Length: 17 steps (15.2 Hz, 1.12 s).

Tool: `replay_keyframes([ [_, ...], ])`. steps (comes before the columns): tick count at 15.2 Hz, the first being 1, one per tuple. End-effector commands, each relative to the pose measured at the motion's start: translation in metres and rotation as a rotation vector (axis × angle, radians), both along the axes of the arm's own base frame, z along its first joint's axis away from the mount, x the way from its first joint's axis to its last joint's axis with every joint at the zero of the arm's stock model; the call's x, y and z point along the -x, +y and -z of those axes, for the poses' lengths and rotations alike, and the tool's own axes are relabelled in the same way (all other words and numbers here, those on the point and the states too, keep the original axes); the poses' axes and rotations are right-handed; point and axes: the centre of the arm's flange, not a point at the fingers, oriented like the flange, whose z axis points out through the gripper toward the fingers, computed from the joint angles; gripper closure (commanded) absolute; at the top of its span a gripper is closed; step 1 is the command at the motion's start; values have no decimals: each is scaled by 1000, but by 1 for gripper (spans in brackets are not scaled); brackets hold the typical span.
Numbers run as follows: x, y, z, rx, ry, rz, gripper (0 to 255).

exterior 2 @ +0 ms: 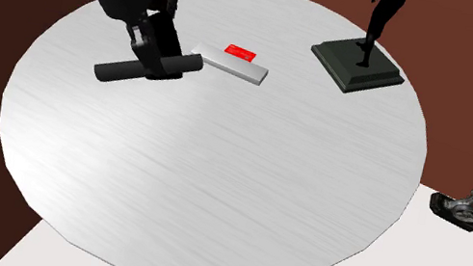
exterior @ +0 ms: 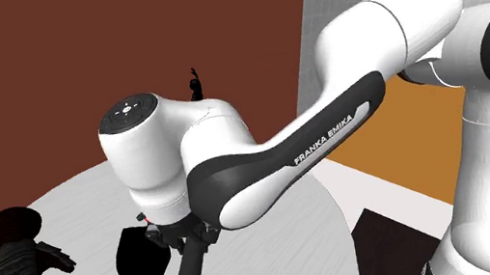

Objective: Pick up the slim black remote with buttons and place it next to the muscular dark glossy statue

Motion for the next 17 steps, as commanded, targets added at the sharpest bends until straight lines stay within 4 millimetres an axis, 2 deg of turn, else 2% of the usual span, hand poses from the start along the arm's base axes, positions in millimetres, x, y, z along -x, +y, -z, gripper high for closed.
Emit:
replay_keyframes([
  [1,0,0,-10,0,0,0,255],
  [17,0,0,-95,0,0,0,255],
])
